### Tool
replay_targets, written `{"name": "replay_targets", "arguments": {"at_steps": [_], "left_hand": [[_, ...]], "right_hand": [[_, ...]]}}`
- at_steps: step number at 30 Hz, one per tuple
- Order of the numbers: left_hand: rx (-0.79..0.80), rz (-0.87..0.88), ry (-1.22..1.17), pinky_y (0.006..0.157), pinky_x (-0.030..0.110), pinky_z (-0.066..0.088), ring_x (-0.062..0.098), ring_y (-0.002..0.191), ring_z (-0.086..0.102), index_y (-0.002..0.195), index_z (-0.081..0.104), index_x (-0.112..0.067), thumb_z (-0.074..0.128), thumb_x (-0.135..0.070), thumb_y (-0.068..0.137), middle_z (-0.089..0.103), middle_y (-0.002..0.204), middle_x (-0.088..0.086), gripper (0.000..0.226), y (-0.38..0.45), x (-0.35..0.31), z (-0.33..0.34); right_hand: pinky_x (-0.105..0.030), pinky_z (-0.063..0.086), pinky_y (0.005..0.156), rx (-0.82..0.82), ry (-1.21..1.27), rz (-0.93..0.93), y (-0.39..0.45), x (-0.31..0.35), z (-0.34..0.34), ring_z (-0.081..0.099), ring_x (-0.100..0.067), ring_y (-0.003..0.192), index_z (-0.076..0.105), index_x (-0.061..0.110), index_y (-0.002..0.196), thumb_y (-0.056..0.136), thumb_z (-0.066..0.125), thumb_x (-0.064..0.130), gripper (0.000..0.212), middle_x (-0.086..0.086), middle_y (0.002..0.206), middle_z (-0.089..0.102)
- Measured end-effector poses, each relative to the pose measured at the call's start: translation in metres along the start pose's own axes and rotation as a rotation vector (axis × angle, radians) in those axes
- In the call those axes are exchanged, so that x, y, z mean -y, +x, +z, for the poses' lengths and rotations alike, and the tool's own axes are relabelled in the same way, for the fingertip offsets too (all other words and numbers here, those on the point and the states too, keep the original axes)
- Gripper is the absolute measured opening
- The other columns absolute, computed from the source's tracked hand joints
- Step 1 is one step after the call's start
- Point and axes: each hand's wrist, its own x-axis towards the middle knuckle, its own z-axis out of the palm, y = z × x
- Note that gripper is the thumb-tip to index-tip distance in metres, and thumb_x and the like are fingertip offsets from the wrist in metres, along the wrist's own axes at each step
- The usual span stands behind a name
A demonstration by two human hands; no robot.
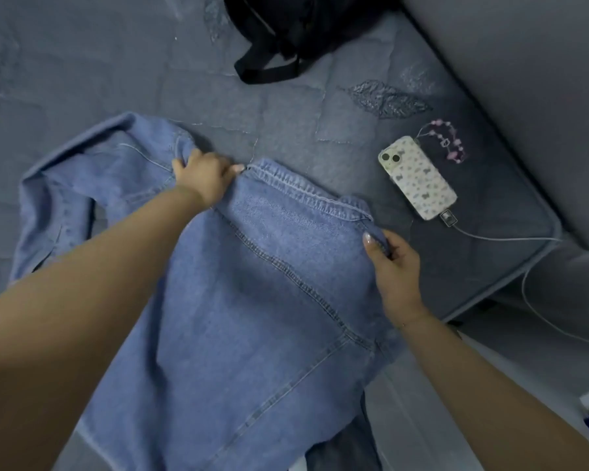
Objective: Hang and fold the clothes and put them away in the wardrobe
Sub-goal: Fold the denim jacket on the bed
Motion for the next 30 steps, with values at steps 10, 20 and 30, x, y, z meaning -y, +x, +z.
{"name": "replay_targets", "arguments": {"at_steps": [10,20,30], "left_hand": [[-0.262,-0.09,-0.369,0.098,0.047,0.032,0.038,0.125,0.041,0.104,0.061,0.0,0.039,-0.033,0.104,0.049,0.129,0.024,0.039,0.097,-0.071,-0.079],[-0.158,0.121,-0.363,0.118,0.039,0.023,0.033,0.142,0.028,0.146,0.041,-0.01,0.06,-0.028,0.095,0.03,0.155,0.017,0.057,0.02,-0.016,0.034],[-0.147,-0.01,-0.37,0.115,0.042,0.028,0.036,0.135,0.04,0.141,0.047,-0.004,0.061,-0.025,0.095,0.045,0.146,0.019,0.052,-0.149,0.143,0.083]], "right_hand": [[-0.02,0.044,0.069,-0.108,-0.151,-0.222,0.099,0.093,-0.009,0.05,-0.002,0.071,0.064,0.022,0.082,0.095,0.06,0.022,0.014,0.011,0.072,0.057],[-0.041,0.011,0.122,-0.027,-0.766,-0.118,0.065,0.04,0.018,0.01,-0.025,0.15,0.022,0.007,0.153,0.099,0.051,0.025,0.064,-0.013,0.162,0.013],[0.004,0.009,0.101,0.211,-0.678,0.042,-0.135,-0.058,0.097,0.026,-0.014,0.144,0.042,0.013,0.146,0.099,0.054,0.017,0.049,0.0,0.155,0.032]]}}
